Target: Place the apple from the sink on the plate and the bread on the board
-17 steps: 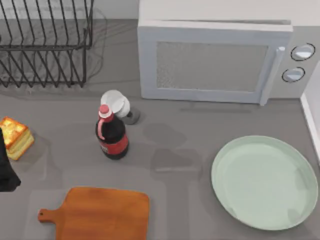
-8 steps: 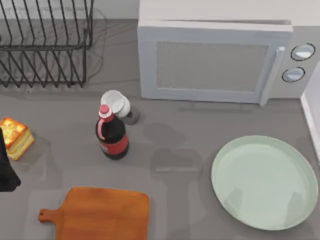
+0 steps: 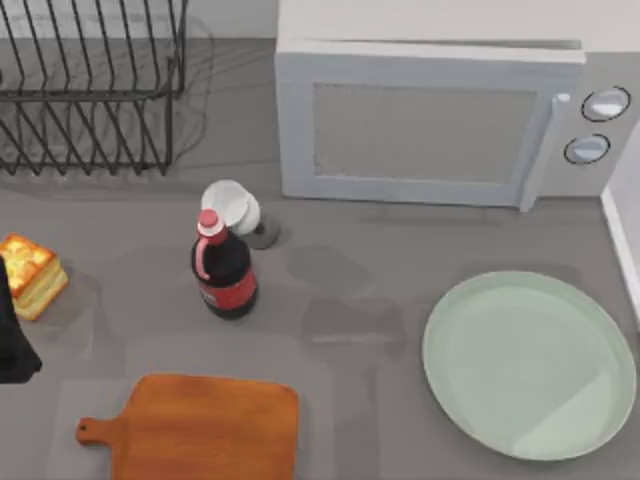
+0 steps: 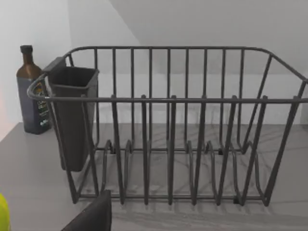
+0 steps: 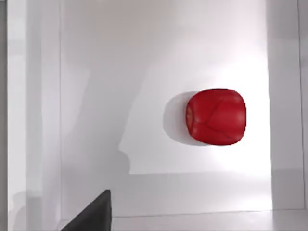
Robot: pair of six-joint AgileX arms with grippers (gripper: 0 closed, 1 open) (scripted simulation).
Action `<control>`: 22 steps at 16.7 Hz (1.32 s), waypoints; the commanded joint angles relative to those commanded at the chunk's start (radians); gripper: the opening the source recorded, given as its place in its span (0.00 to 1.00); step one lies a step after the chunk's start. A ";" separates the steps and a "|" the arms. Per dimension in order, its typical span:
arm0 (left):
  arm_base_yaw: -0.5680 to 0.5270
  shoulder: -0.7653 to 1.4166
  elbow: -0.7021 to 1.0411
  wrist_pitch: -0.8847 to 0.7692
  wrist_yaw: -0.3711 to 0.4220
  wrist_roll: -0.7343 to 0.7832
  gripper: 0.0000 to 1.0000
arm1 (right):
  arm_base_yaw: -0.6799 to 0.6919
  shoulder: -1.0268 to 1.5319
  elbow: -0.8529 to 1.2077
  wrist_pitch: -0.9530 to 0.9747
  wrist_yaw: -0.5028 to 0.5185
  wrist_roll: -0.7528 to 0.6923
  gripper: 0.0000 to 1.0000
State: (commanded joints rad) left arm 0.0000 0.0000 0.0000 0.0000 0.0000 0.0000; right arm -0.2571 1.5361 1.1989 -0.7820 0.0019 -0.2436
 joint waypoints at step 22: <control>0.000 0.000 0.000 0.000 0.000 0.000 1.00 | -0.093 0.741 0.362 -0.067 0.002 -0.089 1.00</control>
State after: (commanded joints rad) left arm 0.0000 0.0000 0.0000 0.0000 0.0000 0.0000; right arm -0.3506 2.2776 1.5607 -0.8488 0.0040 -0.3327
